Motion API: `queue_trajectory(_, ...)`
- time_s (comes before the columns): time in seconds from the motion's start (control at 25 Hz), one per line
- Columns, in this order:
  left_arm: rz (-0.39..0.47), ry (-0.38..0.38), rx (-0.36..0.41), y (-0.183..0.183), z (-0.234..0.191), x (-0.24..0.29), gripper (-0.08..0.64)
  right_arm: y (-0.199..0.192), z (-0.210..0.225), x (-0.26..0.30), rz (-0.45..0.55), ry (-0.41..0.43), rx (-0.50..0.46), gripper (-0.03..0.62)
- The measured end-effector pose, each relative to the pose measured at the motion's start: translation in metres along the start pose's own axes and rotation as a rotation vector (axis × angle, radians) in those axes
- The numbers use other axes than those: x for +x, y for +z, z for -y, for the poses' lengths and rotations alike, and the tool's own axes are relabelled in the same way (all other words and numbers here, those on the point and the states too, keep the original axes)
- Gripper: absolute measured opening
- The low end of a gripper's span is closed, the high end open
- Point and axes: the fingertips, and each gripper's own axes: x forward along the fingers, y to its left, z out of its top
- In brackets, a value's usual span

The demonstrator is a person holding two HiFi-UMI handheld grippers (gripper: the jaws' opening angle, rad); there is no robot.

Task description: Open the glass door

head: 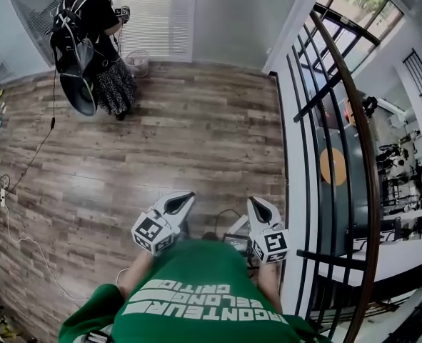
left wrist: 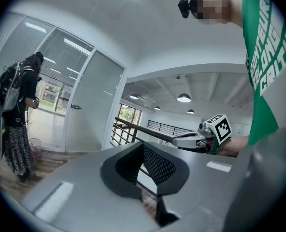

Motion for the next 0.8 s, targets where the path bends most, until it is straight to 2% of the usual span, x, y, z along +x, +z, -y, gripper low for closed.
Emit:
queue_trajectory(0.48, 0.012, -0.023, -0.016, 0.007, -0.035, -0.011, 0.015, 0.013, -0.016, 0.029, -0.015, -0.034, -0.006, -0.006)
queue_trajectory(0.8, 0.010, -0.075, -0.020, 0.010, -0.056, -0.007, 0.015, 0.017, -0.039, 0.049, -0.028, -0.053, 0.002, -0.006)
